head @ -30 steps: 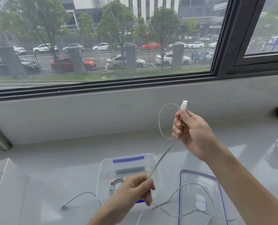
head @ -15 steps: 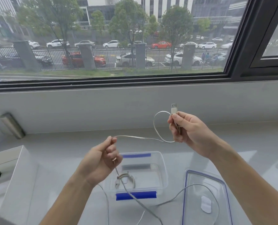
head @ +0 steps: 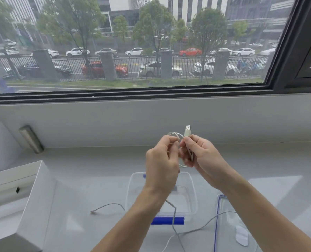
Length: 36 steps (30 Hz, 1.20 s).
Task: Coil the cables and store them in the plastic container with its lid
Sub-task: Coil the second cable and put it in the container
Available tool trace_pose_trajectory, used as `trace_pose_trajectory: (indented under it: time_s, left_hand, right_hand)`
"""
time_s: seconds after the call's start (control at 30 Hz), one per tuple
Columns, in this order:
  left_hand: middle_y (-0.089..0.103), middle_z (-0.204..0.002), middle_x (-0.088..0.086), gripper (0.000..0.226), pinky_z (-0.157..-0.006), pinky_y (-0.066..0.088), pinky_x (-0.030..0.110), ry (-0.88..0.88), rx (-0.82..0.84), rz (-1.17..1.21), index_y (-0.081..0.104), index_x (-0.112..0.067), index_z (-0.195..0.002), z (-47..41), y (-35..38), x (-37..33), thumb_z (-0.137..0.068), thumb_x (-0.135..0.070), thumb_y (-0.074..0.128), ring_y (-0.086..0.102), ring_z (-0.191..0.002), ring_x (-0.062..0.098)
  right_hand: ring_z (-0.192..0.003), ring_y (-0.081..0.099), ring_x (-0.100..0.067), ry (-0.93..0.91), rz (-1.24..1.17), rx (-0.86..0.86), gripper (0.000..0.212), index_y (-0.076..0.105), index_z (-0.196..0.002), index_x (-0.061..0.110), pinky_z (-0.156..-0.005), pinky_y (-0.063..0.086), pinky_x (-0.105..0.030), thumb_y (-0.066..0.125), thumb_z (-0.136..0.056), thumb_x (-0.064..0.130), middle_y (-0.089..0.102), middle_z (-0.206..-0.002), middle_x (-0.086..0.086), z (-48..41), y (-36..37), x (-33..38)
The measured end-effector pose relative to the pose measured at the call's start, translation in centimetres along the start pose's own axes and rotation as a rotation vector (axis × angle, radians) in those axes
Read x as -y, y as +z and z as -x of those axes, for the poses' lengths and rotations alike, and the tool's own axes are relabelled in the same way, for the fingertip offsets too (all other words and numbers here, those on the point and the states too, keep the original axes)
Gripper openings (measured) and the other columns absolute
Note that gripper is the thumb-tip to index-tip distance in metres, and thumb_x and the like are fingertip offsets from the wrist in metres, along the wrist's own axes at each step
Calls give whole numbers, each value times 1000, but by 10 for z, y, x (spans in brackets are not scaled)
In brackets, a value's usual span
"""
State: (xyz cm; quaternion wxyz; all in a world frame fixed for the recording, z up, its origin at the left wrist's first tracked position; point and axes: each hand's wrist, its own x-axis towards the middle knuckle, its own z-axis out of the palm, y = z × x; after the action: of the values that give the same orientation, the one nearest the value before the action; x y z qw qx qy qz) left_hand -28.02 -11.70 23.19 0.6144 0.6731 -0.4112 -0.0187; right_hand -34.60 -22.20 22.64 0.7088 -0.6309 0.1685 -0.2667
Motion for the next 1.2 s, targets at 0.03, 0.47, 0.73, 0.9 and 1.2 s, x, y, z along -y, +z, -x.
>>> trace_pose_trajectory:
  time_s: [0.03,0.47,0.73,0.9,1.2]
  left_hand:
    - [65,-64,-2,14,-49,49,29,40,-23,-48,63,-16,-83,2,5,2,-93,-12,54,52,-45,13]
    - [60,-79,0,6,-63,55,33,30,-113,-87,69,-15,-78,5,24,7,-82,-12,69,61,-64,11]
    - [62,-62,4,13,-42,45,27,-152,80,194,61,-10,-79,28,12,11,-85,-20,67,52,-43,16]
    - [55,-49,3,27,-41,36,24,-335,259,328,65,-7,-75,40,-8,34,-77,-34,65,44,-38,14]
    - [43,-47,0,28,-38,27,19,-481,454,250,66,-13,-91,43,-58,64,-83,-40,63,32,-39,11]
  right_hand:
    - [-49,40,-13,-4,-3,-1,26,54,-80,8,-48,31,-24,39,-100,16,52,-58,0,1,1,0]
    - [-76,59,-21,100,-220,53,30,59,-107,-5,-67,41,-32,42,-98,18,64,-86,-13,9,-4,2]
    - [-48,46,-15,135,-588,-115,30,48,-75,10,-53,48,-26,38,-100,22,44,-54,-1,3,-17,21]
    - [-35,30,-9,173,-596,-140,31,45,-71,15,-36,28,-19,40,-99,28,33,-48,4,0,-29,32]
    - [-38,30,-11,163,-463,-58,28,47,-73,15,-41,28,-21,39,-98,25,34,-48,4,1,-39,40]
